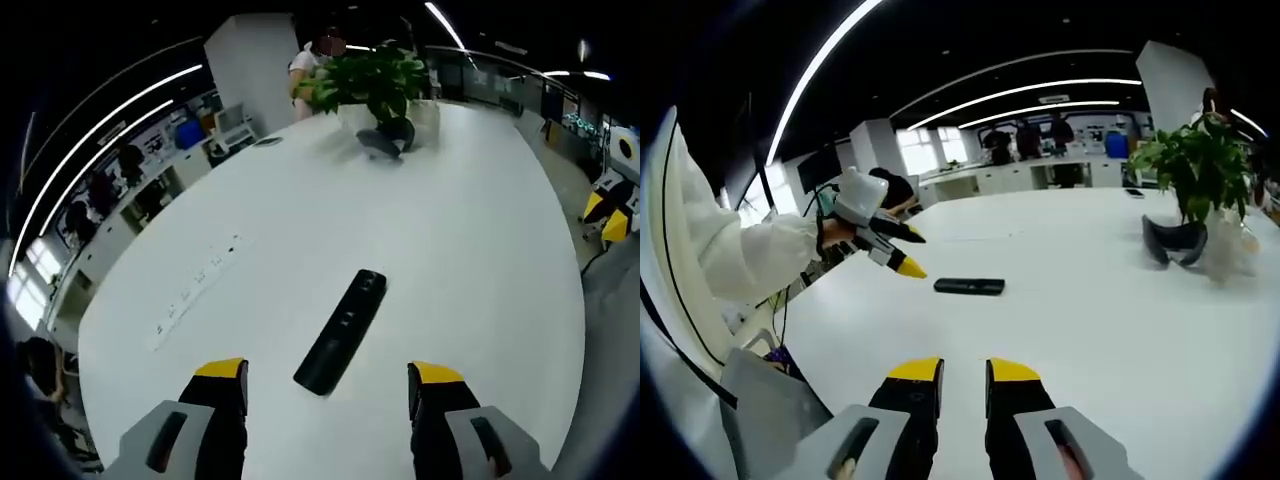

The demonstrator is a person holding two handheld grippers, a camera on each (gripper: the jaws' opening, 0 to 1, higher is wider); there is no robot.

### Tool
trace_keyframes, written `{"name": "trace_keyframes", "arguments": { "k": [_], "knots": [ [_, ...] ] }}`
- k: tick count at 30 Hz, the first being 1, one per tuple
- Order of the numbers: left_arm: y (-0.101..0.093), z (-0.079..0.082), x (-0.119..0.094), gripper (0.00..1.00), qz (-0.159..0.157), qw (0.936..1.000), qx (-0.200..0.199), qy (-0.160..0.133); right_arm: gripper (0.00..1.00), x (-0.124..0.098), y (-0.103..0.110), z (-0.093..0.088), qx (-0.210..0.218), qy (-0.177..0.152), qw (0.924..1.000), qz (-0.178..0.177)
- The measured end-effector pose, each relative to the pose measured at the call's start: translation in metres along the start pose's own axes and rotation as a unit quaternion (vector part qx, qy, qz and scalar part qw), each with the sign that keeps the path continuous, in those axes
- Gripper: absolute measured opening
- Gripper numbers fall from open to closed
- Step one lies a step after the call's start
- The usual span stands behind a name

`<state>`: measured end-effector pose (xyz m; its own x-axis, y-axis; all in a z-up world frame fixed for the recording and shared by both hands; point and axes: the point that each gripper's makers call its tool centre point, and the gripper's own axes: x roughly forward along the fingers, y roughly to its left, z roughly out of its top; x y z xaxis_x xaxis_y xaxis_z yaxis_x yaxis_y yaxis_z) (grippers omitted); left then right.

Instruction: Press the specified remote control buttons in sequence, fully releasing each button before pressing the next.

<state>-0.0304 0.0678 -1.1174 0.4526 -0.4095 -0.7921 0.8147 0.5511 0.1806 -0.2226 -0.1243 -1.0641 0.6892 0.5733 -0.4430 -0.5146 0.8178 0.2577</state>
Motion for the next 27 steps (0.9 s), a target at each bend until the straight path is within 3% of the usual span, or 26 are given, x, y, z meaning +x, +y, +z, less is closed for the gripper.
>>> {"name": "trace_keyframes", "arguments": {
  "k": [3,8,13,17,22,23,27],
  "knots": [
    [0.003,-0.01,0.014,0.66,-0.008,0.9985,0.031,0.044,0.13,-0.001,-0.002,0.0,0.001,0.0,1.0,-0.003],
    [0.006,-0.014,0.031,0.59,-0.019,0.995,0.066,0.072,0.13,-0.003,-0.007,-0.002,0.003,0.004,0.9999,-0.009],
    [0.001,-0.031,0.049,0.58,-0.056,0.9898,0.072,0.109,0.13,-0.004,-0.009,-0.002,-0.001,0.008,0.9999,-0.011],
    [0.001,-0.034,0.054,0.57,-0.066,0.9878,0.074,0.121,0.13,-0.003,-0.008,-0.004,-0.012,0.012,0.9998,-0.014],
    [0.004,-0.047,0.063,0.58,-0.083,0.9772,0.112,0.16,0.13,-0.003,-0.007,-0.007,-0.013,0.022,0.9996,-0.012],
    [0.001,-0.047,0.063,0.56,-0.094,0.9782,0.095,0.159,0.13,-0.003,-0.007,-0.007,-0.015,0.022,0.9996,-0.013],
    [0.004,-0.047,0.067,0.56,-0.104,0.9767,0.093,0.163,0.12,-0.003,-0.008,-0.006,-0.017,0.022,0.9995,-0.015]
  ]
}}
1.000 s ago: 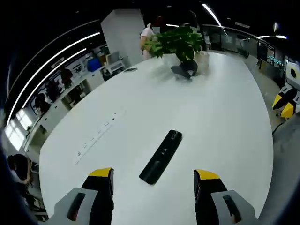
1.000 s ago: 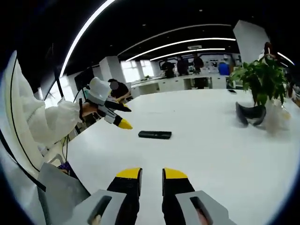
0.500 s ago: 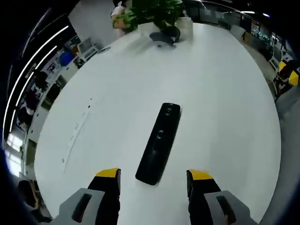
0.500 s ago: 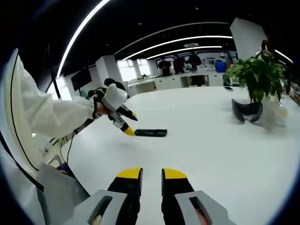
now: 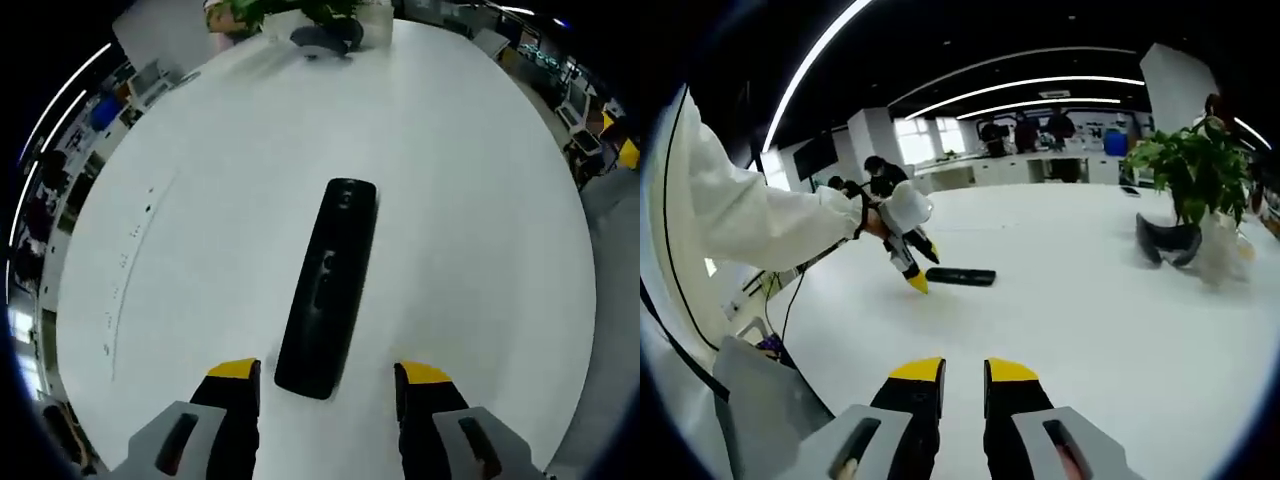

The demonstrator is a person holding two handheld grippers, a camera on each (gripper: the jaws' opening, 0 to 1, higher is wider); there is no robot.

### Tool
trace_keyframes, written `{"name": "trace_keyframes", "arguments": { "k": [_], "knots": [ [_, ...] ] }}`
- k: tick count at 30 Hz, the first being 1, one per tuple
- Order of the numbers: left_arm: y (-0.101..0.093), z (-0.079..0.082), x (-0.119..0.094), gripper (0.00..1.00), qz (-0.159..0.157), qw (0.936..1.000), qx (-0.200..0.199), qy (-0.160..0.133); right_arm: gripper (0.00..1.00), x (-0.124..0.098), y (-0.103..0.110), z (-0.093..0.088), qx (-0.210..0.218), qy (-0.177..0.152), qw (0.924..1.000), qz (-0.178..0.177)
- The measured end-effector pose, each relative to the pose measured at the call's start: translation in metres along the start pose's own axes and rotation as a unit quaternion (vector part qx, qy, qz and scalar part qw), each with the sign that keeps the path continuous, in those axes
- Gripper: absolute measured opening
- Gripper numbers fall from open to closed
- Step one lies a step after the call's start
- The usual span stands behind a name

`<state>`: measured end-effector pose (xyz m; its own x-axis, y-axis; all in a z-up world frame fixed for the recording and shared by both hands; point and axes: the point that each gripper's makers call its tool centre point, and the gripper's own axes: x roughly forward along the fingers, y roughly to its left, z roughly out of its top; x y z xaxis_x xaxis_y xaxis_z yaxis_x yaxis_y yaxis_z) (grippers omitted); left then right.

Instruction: Press the specified remote control buttons in sequence, fully releasing each button before pressing the next.

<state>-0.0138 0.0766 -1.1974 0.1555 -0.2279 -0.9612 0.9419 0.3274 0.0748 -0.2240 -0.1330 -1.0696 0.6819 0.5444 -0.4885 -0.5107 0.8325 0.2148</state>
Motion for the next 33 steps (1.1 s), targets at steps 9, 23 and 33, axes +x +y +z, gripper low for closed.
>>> {"name": "trace_keyframes", "arguments": {
  "k": [9,23,33],
  "knots": [
    [-0.006,0.001,0.003,0.53,-0.045,0.9988,0.019,0.005,0.11,0.002,0.01,0.001,-0.019,0.008,0.9997,0.008],
    [-0.011,0.002,0.002,0.44,-0.049,0.9978,0.033,0.03,0.09,-0.004,0.015,0.009,-0.052,0.005,0.9986,0.003],
    [-0.027,0.002,-0.001,0.29,-0.05,0.9958,0.065,0.041,0.08,-0.007,0.022,0.015,-0.066,-0.002,0.9978,0.007]
  ]
}}
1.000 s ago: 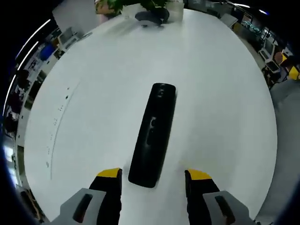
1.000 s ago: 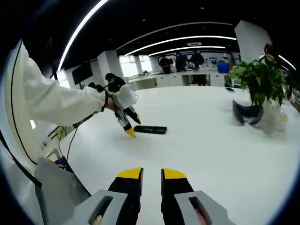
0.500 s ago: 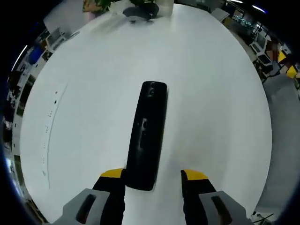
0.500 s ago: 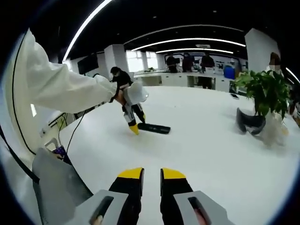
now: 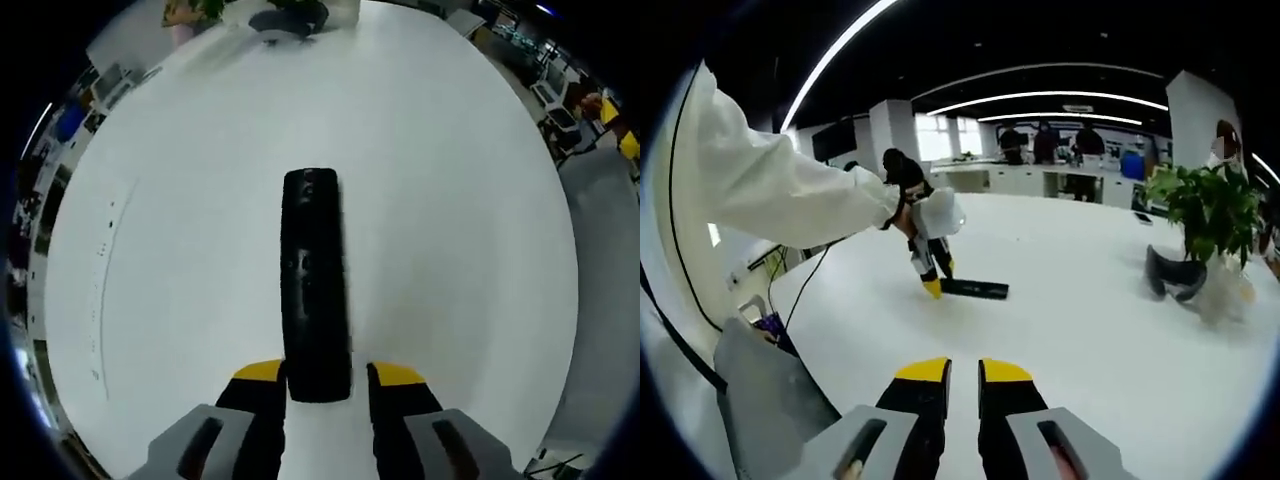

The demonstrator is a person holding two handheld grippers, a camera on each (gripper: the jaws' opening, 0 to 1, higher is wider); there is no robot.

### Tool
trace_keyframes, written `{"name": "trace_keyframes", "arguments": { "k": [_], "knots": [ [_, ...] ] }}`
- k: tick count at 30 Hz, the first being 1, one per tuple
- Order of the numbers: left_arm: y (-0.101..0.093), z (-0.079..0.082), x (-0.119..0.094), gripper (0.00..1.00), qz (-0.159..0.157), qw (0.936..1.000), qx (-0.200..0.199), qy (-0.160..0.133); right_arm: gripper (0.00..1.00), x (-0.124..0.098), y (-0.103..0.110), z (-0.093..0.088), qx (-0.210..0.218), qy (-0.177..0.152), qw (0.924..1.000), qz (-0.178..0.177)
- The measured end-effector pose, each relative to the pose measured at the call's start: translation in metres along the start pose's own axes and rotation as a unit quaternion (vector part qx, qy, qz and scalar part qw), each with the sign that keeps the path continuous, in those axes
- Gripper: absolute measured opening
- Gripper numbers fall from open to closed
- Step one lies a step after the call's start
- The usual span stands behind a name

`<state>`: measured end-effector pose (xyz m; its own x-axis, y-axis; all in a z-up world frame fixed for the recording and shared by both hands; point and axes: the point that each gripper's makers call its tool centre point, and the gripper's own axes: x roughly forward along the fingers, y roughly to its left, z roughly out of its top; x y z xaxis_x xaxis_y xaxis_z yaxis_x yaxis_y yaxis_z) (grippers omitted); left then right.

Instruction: Press the specified remote control buttons in sequence, fully releasing each button before pressing the next.

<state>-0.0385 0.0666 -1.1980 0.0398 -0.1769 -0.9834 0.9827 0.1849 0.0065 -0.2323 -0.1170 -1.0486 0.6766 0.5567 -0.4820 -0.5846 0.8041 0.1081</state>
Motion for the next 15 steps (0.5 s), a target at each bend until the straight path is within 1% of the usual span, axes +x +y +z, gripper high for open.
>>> {"name": "trace_keyframes", "arguments": {
  "k": [2,4,10,12,15],
  "knots": [
    [-0.004,0.0,0.0,0.25,0.001,1.0,0.003,0.0,0.08,0.0,0.001,0.001,0.001,-0.003,1.0,0.001],
    [-0.002,0.0,-0.001,0.25,0.005,1.0,-0.004,0.001,0.08,-0.001,0.002,0.004,0.0,-0.005,1.0,0.002],
    [-0.004,0.0,-0.001,0.25,0.009,0.9999,-0.011,0.0,0.07,-0.002,0.007,0.008,-0.007,-0.011,0.9999,0.005],
    [-0.008,0.001,-0.001,0.25,0.014,0.9998,-0.008,0.01,0.07,-0.002,0.008,0.009,-0.005,-0.014,0.9998,0.009],
    [-0.016,0.001,0.0,0.24,0.011,0.9997,0.006,0.021,0.07,-0.002,0.012,0.01,0.001,-0.015,0.9997,0.017]
  ]
}}
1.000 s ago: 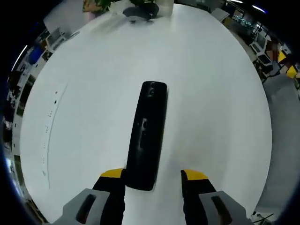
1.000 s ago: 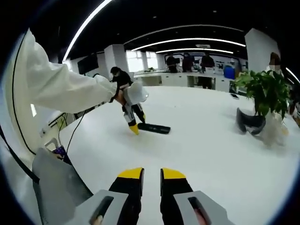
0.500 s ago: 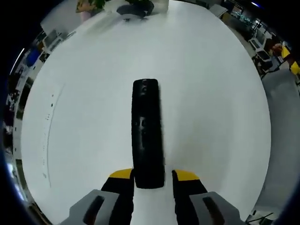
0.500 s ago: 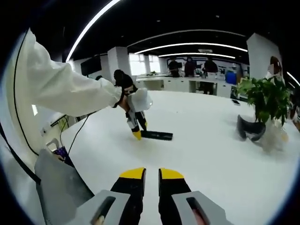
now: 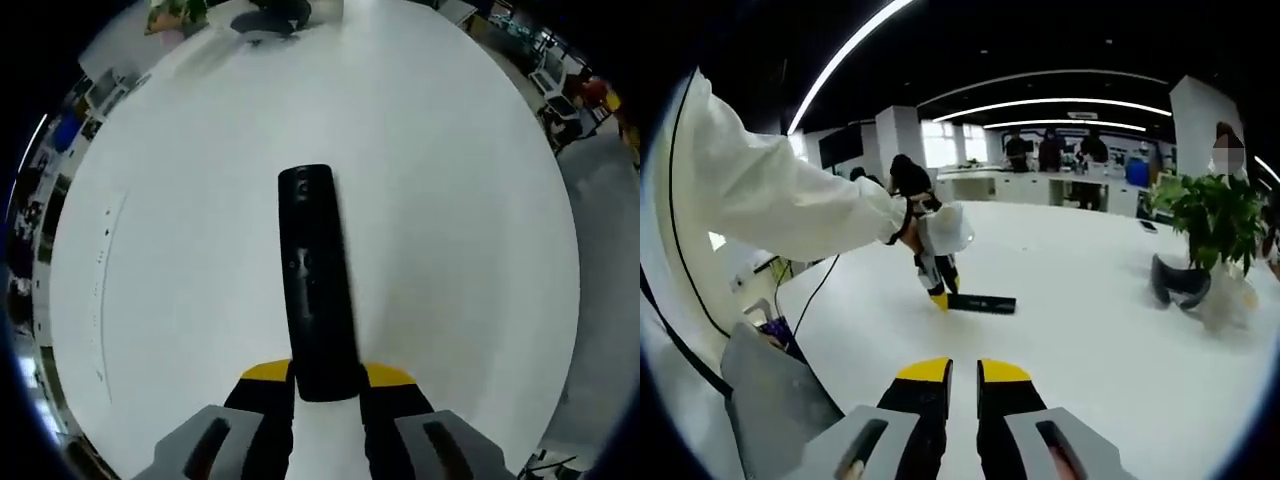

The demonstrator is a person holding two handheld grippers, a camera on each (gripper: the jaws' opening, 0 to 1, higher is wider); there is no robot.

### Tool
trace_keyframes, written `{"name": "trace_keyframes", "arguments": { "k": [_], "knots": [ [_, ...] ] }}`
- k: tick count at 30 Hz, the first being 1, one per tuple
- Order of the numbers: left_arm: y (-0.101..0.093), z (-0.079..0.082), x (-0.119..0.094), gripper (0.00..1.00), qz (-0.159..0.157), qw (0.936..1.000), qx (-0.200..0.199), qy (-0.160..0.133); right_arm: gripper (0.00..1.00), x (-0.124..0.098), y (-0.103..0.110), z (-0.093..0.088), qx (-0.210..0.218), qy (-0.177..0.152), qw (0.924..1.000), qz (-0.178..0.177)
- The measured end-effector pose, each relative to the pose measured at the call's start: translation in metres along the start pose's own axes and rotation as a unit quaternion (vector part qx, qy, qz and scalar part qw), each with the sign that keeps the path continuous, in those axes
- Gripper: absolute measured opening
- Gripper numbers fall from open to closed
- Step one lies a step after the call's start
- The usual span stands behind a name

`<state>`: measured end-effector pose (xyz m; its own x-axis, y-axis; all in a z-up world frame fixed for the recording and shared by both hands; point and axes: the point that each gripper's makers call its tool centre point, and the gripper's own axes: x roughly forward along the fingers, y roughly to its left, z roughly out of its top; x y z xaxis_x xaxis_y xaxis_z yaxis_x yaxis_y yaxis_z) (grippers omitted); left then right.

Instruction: Press the specified remote control buttons in sequence, fully releasing each button before pressing the next.

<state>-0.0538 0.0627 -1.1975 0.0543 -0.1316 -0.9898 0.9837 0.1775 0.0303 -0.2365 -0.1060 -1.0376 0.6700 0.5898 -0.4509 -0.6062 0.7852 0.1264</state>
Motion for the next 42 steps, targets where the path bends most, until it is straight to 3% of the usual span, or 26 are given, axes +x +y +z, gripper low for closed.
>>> {"name": "trace_keyframes", "arguments": {
  "k": [13,20,42],
  "knots": [
    [-0.029,-0.001,-0.001,0.25,-0.004,0.9998,0.019,0.01,0.05,-0.007,0.011,0.005,-0.01,-0.002,0.9999,0.01],
    [-0.041,-0.002,-0.002,0.25,-0.006,0.9999,0.001,-0.009,0.02,-0.01,0.015,0.005,-0.026,0.006,0.9996,0.008],
    [-0.096,-0.001,-0.003,0.24,-0.008,0.9995,0.029,-0.012,0.05,-0.012,0.029,0.003,-0.034,0.008,0.9992,0.021]
  ]
}}
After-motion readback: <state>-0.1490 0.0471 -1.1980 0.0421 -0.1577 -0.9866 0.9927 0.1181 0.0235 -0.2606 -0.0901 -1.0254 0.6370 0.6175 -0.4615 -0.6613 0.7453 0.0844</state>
